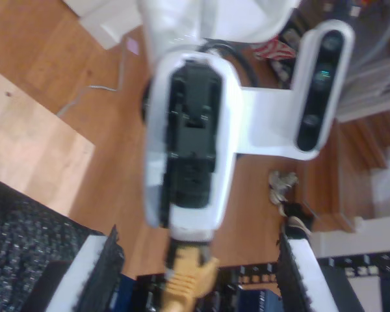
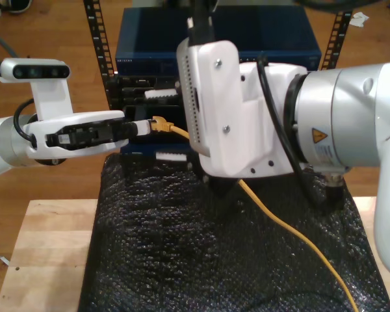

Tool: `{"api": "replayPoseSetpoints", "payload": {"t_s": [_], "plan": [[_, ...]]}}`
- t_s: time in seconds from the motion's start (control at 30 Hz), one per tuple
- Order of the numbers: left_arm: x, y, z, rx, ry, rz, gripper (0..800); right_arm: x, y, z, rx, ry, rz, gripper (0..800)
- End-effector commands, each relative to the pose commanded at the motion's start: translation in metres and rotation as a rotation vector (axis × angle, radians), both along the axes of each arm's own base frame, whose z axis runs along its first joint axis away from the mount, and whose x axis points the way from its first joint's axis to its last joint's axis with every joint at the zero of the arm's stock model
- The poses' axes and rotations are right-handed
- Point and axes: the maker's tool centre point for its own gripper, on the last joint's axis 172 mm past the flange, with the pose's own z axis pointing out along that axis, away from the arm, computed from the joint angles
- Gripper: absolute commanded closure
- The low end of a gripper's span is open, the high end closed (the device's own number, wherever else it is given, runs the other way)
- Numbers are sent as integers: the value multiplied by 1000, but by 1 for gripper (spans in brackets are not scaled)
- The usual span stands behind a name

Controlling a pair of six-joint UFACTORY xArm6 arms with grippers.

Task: Grab the cable and plug it in

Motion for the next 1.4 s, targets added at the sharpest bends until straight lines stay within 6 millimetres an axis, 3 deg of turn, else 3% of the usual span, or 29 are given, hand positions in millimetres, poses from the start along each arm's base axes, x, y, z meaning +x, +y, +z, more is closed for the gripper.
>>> {"api": "replayPoseSetpoints", "payload": {"t_s": [0.5, 1.4], "plan": [[-2, 1, 2, -9, 0, -12, 792, 0, -1, -7, -2, 12, -6, 506], [1, 5, -1, 9, 84, -43, 778, -1, -2, -11, -3, 19, -8, 589]]}}
